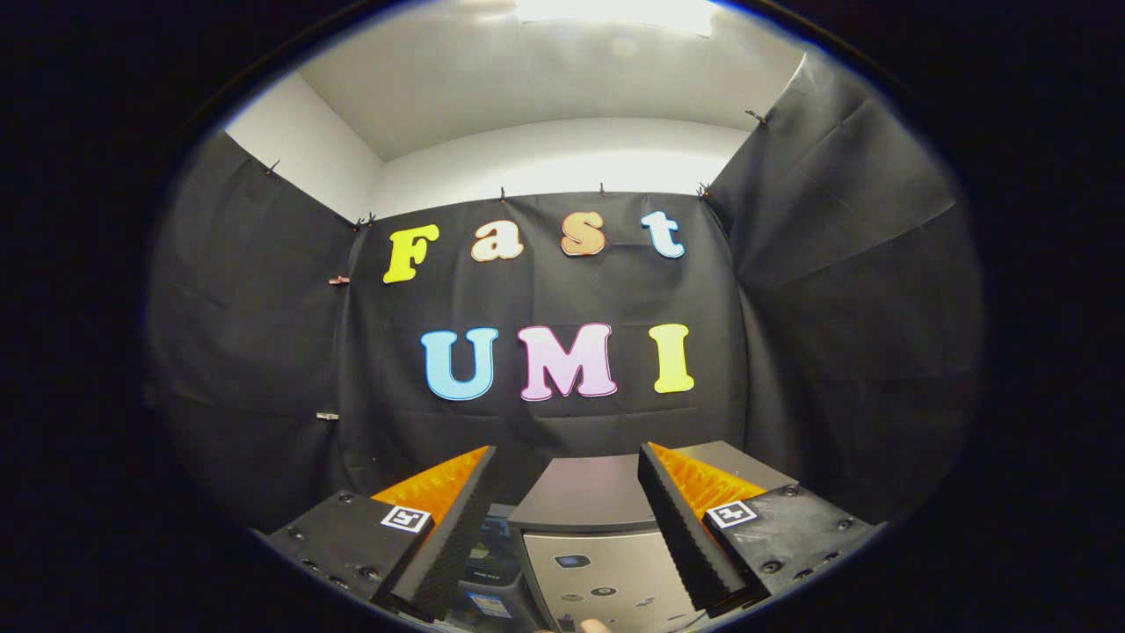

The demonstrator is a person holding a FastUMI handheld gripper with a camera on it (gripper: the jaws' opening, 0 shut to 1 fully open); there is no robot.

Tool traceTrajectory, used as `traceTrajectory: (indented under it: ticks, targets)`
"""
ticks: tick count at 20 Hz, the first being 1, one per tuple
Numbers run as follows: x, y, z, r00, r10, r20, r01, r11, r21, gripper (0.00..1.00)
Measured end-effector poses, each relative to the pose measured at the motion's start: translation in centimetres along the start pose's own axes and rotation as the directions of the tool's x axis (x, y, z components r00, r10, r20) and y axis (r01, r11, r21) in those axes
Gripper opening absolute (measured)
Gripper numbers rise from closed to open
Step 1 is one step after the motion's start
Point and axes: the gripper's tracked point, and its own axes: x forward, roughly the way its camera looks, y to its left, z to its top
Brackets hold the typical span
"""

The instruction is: Put the clothes into the washing machine and then close the washing machine lid.

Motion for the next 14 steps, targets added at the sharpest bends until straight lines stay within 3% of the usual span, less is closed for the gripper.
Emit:
traceTrajectory:
  ticks: [14]
  targets:
    - [0.41,0.75,-0.13,1.0,0.016,-0.002,-0.016,1.0,-0.027,0.98]
